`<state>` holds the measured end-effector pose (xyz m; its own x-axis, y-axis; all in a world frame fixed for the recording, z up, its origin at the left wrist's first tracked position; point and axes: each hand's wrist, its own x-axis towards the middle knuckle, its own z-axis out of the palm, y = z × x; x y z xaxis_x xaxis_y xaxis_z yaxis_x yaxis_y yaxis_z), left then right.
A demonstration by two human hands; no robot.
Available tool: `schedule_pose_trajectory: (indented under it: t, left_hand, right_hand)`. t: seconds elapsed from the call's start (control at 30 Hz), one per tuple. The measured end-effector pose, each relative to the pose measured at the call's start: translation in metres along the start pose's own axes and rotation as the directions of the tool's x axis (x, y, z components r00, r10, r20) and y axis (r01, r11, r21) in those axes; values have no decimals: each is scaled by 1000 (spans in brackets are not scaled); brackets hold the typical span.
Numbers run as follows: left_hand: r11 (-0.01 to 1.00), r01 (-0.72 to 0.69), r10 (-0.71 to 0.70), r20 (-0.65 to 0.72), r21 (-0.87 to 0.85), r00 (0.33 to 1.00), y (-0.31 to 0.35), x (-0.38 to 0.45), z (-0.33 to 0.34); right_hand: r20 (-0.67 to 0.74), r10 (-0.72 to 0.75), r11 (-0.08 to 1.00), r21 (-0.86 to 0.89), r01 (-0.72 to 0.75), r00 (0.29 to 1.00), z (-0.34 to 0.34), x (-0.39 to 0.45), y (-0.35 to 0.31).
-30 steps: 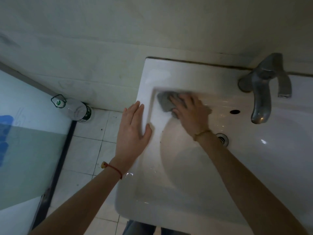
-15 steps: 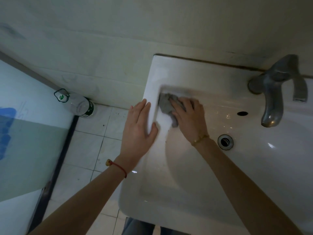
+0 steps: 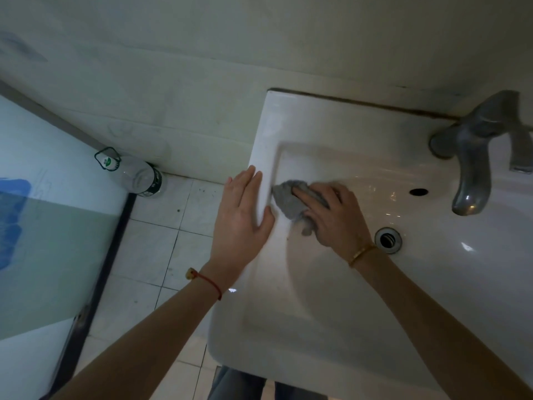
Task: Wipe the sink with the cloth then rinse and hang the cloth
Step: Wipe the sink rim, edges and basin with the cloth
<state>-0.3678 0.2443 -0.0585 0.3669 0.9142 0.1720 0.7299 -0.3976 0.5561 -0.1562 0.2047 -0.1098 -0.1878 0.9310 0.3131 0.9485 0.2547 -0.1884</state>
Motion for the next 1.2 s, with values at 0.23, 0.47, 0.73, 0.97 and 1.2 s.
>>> schedule_pose_trajectory:
  t: [0.23, 0.47, 0.73, 0.97, 1.2]
  left_hand:
    - [1000, 2, -2, -6, 3, 1000, 0, 0, 0]
    - [1000, -2, 2, -1, 11, 1000, 2, 1, 0]
    - [1000, 24, -24, 18, 21, 1000, 5, 0, -3]
    - [1000, 14, -14, 4, 22, 1000, 4, 1, -1]
    - [1000, 11, -11, -1, 26, 1000, 5, 1, -2]
  right_hand:
    - [-38, 214, 977, 28, -213, 976, 7, 47, -20]
    - [-84, 115, 990, -69, -121, 990, -24, 22, 4]
    - [-108, 164, 949, -256, -186, 981, 1, 125, 27]
    - [-219, 489, 789, -301, -535, 844, -36, 45, 94]
    - [-84, 44, 959, -275, -66, 995, 0, 121, 31]
